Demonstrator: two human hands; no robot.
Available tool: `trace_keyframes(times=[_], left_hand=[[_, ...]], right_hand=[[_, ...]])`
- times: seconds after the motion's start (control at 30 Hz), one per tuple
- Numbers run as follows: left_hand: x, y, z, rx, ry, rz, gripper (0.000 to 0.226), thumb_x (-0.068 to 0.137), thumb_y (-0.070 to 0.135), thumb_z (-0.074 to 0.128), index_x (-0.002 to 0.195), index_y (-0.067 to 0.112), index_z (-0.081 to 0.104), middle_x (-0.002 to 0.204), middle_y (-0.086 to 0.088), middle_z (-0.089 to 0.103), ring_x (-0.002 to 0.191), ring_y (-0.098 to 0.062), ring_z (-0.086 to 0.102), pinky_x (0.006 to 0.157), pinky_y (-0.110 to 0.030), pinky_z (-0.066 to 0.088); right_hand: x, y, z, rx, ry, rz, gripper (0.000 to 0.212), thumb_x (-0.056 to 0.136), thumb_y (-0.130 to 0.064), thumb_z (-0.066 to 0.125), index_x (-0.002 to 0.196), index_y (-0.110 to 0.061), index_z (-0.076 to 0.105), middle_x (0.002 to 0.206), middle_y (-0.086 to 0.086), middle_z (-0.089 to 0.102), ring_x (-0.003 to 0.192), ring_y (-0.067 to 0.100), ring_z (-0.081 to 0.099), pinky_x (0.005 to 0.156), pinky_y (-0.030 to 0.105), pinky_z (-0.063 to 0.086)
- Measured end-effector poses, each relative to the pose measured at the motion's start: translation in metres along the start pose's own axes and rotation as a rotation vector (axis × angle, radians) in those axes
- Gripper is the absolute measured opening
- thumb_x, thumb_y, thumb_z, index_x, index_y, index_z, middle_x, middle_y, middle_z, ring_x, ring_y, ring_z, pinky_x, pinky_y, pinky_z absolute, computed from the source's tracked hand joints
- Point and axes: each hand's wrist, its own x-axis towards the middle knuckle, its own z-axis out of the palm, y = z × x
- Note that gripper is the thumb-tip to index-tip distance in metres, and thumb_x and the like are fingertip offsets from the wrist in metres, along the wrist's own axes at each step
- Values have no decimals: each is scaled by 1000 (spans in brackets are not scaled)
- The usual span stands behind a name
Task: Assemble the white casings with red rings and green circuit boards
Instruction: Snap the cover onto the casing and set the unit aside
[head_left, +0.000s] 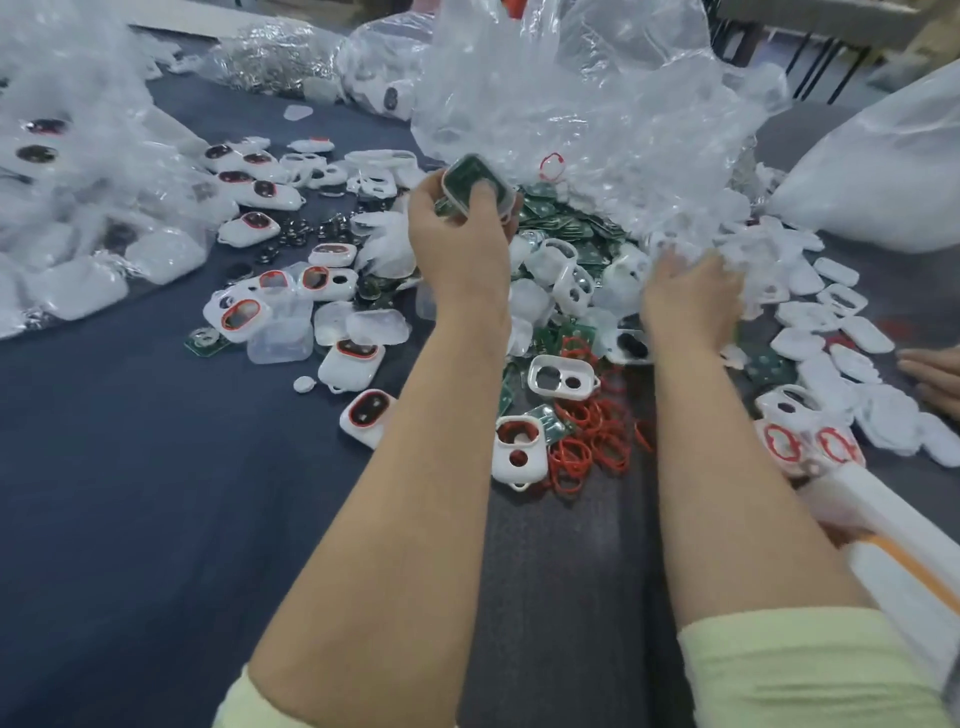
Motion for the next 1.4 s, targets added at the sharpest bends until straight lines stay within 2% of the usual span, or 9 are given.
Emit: trace_keyframes(times=[0.13,0.3,0.43,0.5,0.57,0.77,1.03,1.2,1.4], left_hand=[[8,1,-2,-11,22,-2,21,95,0,53,111,12,47,113,-18,61,75,-18,67,71,-24,57],[17,8,-10,-47,73,64,17,94,1,53,102,15,48,98,-11,62,70,-15,68,62,-20,53],[19,12,-15,-67,123,95,18,94,-1,52,109,9,48,92,-8,62,67,-16,67,58,-20,53],[18,16,-21,-63,127,104,17,95,-1,52,106,10,48,100,-13,63,63,-13,66,59,-20,53],[19,19,-27,-51,150,108,16,95,-1,52,103,13,48,112,-19,61,65,-13,67,60,-20,54],[21,23,-34,-62,172,117,17,95,-1,52,107,9,48,105,-11,58,63,-14,66,62,-21,55],[21,22,-39,-37,182,117,19,94,-1,52,109,10,50,93,-4,61,69,-17,68,61,-21,53],[18,21,-34,-33,164,115,18,94,-1,51,106,13,48,96,-6,60,70,-17,68,61,-21,54],[4,8,-5,11,38,103,20,94,0,53,112,9,49,90,-4,61,70,-14,68,66,-22,55]], right_hand=[[-20,-34,28,21,-101,-188,56,99,-50,25,144,-17,34,140,18,47,130,39,39,107,48,29],[-53,-63,38,-236,-242,-503,74,95,-64,11,136,-12,45,137,15,51,136,31,33,114,49,14],[-73,-79,30,-37,-374,-686,45,98,-41,36,136,-20,48,141,11,49,134,29,37,114,43,25],[-76,-76,17,288,-380,-676,34,95,-18,45,126,-16,60,126,5,61,109,17,59,96,23,43],[-71,-66,5,449,-290,-567,32,92,-6,47,119,-12,64,114,2,67,89,9,61,79,13,44],[-54,-36,-1,384,-177,-321,34,87,1,47,112,-13,64,112,5,65,102,15,58,80,19,40],[-65,-37,2,311,-183,-476,35,89,-11,54,123,-13,61,122,3,64,95,15,60,64,1,33],[-74,-45,6,145,-429,-644,36,95,-17,53,131,-19,55,131,0,58,108,12,55,88,22,41],[-68,-29,-11,283,-327,-522,34,91,-11,53,125,-15,56,120,0,63,105,12,58,92,25,45]])
